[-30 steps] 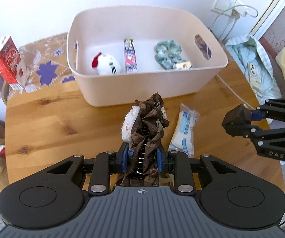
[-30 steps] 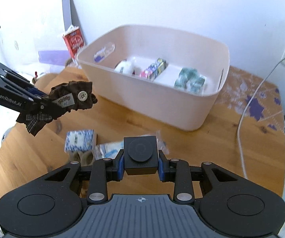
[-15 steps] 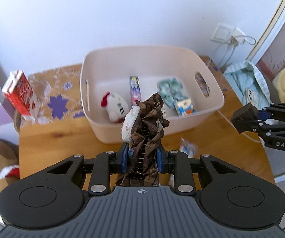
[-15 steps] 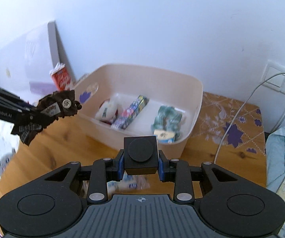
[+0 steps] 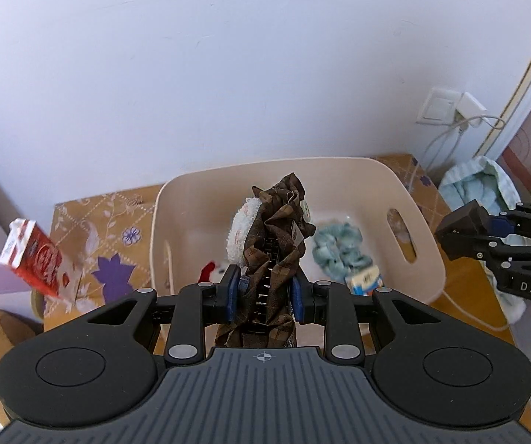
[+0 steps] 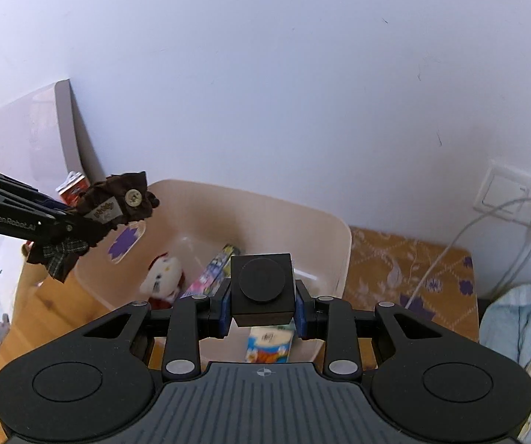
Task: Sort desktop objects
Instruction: 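Carry clip and black box into the basket and open both grippers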
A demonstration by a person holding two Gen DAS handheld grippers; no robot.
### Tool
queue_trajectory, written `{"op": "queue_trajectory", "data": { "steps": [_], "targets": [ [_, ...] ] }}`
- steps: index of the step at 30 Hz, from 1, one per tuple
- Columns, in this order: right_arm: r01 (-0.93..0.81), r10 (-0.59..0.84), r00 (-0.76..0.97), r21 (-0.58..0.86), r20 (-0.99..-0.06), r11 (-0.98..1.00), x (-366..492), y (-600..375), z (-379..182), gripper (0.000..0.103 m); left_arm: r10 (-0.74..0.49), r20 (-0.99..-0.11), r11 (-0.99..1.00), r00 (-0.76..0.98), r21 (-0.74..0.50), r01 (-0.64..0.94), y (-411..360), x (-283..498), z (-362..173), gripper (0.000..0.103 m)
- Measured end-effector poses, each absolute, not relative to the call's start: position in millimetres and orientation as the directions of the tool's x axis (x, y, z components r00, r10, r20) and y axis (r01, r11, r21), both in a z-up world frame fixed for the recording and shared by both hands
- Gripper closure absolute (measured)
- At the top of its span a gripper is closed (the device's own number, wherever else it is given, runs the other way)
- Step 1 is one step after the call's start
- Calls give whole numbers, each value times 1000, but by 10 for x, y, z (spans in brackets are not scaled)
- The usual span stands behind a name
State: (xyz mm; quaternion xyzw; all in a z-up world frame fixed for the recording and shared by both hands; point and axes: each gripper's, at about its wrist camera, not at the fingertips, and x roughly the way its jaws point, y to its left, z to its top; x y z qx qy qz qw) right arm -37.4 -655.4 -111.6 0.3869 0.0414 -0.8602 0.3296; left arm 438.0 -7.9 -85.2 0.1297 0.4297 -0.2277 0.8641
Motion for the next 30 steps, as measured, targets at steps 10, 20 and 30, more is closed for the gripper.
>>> {"op": "queue_trajectory", "data": {
  "steps": [10, 20, 30],
  "targets": [
    [603, -477, -444, 141, -759, -785, -709, -6922, -1528, 73, -198, -836, 880, 512, 79, 469, -372, 4629, -1342, 75],
    [596, -424, -370, 138, -827, -791, -810, -7263, -1921, 73, -73, -868, 914, 492, 139, 381, -399, 4711, -1820, 75],
    [570, -387, -371, 122, -844, -813, -848, -7325, -2059, 57, -89, -884, 914, 458, 110, 391, -371, 4717, -1841, 59]
  ]
}}
